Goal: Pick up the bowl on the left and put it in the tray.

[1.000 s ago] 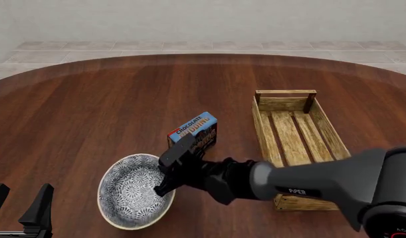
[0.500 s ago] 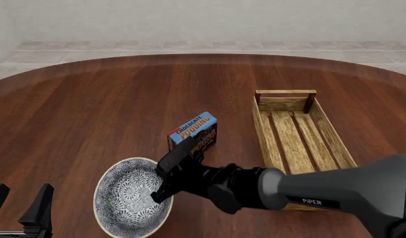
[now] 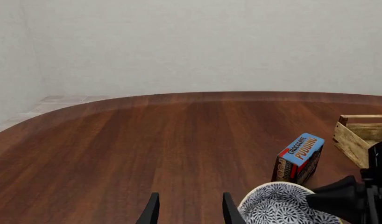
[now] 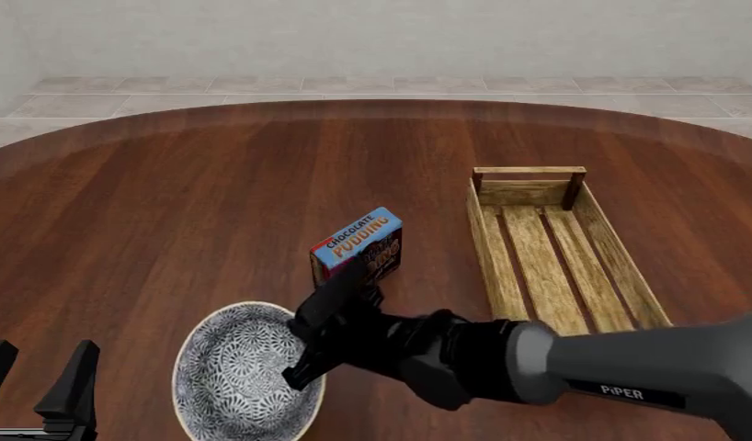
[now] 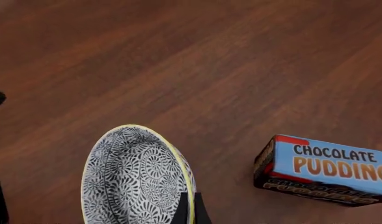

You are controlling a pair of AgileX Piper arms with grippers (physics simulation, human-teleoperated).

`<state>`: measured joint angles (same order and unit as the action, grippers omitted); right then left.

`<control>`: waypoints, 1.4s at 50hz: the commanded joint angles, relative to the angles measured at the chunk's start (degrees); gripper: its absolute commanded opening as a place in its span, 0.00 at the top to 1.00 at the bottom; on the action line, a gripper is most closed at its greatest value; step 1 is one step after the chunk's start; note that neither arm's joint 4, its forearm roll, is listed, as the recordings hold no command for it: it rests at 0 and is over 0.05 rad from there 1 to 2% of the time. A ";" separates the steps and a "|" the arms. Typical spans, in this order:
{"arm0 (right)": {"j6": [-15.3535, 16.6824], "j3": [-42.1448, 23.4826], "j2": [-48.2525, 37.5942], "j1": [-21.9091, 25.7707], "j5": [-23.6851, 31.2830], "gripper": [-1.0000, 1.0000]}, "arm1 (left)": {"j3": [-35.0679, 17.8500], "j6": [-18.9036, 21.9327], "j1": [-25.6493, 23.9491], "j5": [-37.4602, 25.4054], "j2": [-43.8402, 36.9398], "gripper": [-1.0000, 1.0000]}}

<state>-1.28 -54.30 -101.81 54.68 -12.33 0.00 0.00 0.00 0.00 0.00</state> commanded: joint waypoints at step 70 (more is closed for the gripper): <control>-3.58 5.37 31.39 -4.15 8.37 1.00 | 0.00 0.00 0.00 0.00 0.00 0.00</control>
<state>-5.19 -48.70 -73.72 51.82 -4.87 0.00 0.00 0.00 0.00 0.00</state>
